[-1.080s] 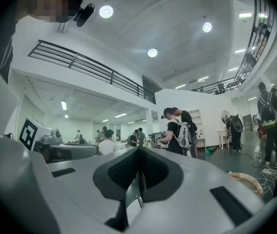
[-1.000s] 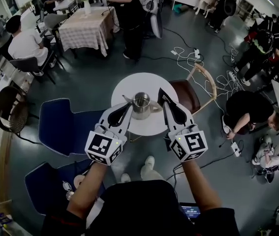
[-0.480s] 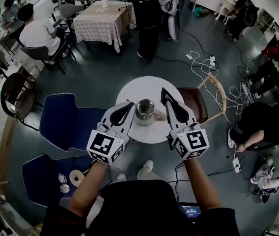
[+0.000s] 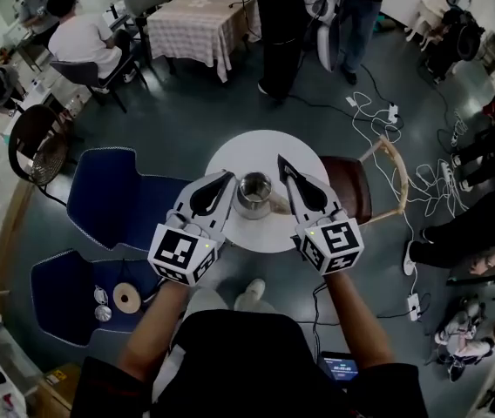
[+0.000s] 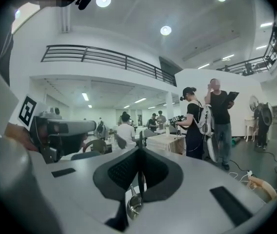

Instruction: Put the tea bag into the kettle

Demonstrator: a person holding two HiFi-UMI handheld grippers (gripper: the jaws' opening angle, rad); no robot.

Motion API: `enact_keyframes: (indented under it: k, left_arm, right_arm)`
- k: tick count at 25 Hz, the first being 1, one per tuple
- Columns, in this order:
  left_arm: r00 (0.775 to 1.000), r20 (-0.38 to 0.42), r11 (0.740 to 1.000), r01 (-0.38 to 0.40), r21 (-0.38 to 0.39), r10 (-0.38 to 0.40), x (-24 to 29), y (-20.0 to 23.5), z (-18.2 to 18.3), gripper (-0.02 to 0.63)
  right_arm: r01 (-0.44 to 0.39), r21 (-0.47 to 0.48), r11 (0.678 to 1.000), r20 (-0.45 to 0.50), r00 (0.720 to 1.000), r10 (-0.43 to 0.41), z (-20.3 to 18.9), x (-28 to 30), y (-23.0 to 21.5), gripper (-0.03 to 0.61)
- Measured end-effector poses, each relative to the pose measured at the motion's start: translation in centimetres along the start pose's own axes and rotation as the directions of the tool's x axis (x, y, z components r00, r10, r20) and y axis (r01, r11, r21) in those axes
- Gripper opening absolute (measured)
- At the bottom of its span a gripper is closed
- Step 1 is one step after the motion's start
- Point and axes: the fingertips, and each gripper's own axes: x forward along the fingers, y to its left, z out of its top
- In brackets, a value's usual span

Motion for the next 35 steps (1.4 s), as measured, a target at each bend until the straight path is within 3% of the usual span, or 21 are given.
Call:
enact_keyframes:
  k: [5,9,21,30,35]
  left_arm:
    - [0.999,-0.018,0.999,-0.035,0.007,0.035,-0.1,0.0,-0.7,0.015]
    - [0.998,-0.016,0.998,-0.061,0.007,0.061,-0.3,0.8,-0.6,0.015]
    - [0.995,-0.016,0.994,-0.100,-0.034,0.100,-1.0,6.0,-2.3,0.015]
    - [0.992,-0.039,0.991,-0.119,-0.057,0.117,-1.3,9.8,-3.3,0.015]
    - [0.992,-0.045,0.991,-0.123,-0.060,0.121,-1.6,10.8,-4.0,0.015]
  right_arm:
    - [-0.078,-0.062,0.995,-0.111,0.991,0.071,-2.6,1.8,0.2,0.020]
    - [-0.145,-0.077,0.986,-0.239,0.963,0.123,-5.4,3.8,0.5,0.020]
    - [-0.269,-0.129,0.954,-0.548,0.822,0.157,-14.4,10.6,1.6,0.020]
    - [-0.304,-0.141,0.942,-0.686,0.716,0.128,-20.2,13.9,1.2,0.020]
    - [-0.315,-0.148,0.938,-0.721,0.683,0.116,-22.3,14.8,1.3,0.020]
